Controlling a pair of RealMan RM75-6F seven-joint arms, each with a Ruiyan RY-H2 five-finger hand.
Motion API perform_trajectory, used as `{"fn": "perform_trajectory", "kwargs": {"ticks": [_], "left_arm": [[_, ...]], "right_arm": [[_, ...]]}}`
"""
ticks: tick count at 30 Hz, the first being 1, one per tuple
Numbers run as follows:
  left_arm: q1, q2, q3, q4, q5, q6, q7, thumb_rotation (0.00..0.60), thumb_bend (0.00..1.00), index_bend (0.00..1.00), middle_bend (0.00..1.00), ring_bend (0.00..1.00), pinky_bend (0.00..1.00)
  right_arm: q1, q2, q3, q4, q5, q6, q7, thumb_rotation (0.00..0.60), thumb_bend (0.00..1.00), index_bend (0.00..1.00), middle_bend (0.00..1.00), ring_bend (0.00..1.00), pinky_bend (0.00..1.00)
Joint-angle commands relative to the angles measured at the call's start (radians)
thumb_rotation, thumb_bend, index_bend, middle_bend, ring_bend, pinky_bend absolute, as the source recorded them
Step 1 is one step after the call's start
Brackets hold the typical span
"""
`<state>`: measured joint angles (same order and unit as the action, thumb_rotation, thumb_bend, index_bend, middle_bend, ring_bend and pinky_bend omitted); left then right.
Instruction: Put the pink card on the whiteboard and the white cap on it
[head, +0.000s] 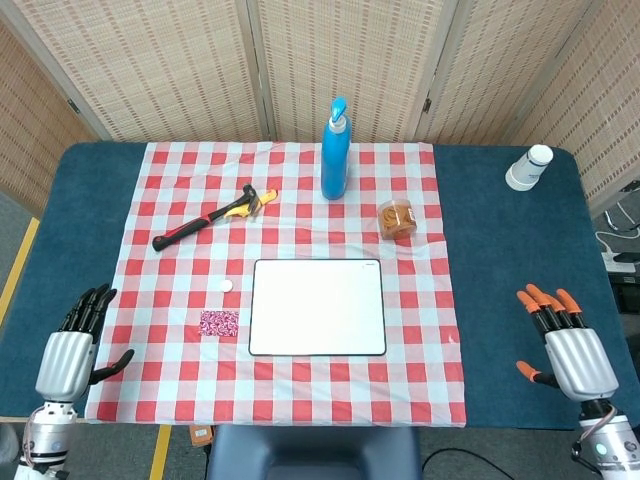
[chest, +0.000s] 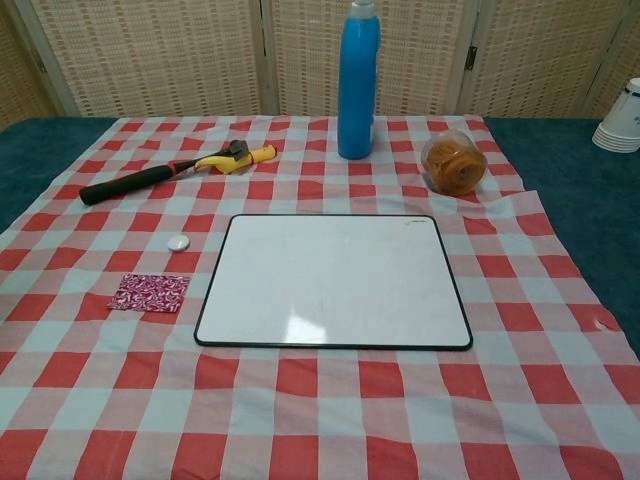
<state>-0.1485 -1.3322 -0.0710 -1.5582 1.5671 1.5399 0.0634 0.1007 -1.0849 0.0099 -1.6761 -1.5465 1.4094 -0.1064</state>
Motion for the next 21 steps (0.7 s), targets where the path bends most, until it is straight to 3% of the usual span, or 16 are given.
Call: {"fn": "perform_trajectory", "kwargs": {"ticks": [1,3,4,5,7,9,13,18,21], "left_arm": [[-0.015,-0.006,-0.013,-0.027,0.018,0.007,-0.002,0.600,0.21,0.00,0.05,0.38,0.59],[-0.032,-0.005,-0.003,-0.058,0.034,-0.020,-0.001,0.600,0.21,0.02,0.33,0.68,0.81],[-0.049,0.003,0.010,-0.081,0.037,-0.064,0.012,0.600,0.21,0.05,0.55,0.81,0.89],[-0.068,0.012,0.023,-0.107,0.029,-0.117,0.036,0.600,0.22,0.09,0.73,0.90,0.94],[-0.096,0.017,0.030,-0.142,0.011,-0.187,0.100,0.600,0.22,0.15,0.90,0.98,0.99],[-0.124,0.014,0.036,-0.185,-0.018,-0.258,0.192,0.600,0.22,0.20,0.96,1.00,1.00],[-0.174,0.000,0.028,-0.270,-0.120,-0.370,0.394,0.600,0.22,0.26,0.98,1.00,1.00],[-0.224,-0.073,-0.001,-0.312,-0.257,-0.413,0.616,0.600,0.21,0.30,0.99,1.00,1.00],[-0.253,-0.091,-0.010,-0.325,-0.331,-0.448,0.665,0.600,0.23,0.32,1.00,1.00,1.00]], "right_arm": [[0.008,-0.002,0.004,0.002,0.013,-0.017,-0.005,0.600,0.07,0.00,0.00,0.00,0.00],[0.012,-0.003,0.005,0.003,0.018,-0.025,-0.008,0.600,0.07,0.00,0.00,0.00,0.00],[0.014,-0.003,0.005,0.003,0.020,-0.030,-0.008,0.600,0.07,0.00,0.00,0.00,0.00],[0.015,-0.003,0.005,0.003,0.022,-0.033,-0.008,0.600,0.07,0.00,0.00,0.00,0.00],[0.015,-0.002,0.005,0.002,0.022,-0.031,-0.007,0.600,0.07,0.00,0.00,0.00,0.00],[0.013,0.000,0.005,0.001,0.021,-0.025,-0.004,0.600,0.07,0.00,0.00,0.00,0.00],[0.012,0.003,0.005,0.002,0.023,-0.024,0.003,0.600,0.07,0.00,0.00,0.00,0.00],[0.012,0.010,0.003,0.000,0.018,-0.022,0.014,0.600,0.07,0.00,0.00,0.00,0.00],[0.009,0.017,0.001,-0.001,0.015,-0.018,0.029,0.600,0.07,0.00,0.00,0.00,0.00]]}}
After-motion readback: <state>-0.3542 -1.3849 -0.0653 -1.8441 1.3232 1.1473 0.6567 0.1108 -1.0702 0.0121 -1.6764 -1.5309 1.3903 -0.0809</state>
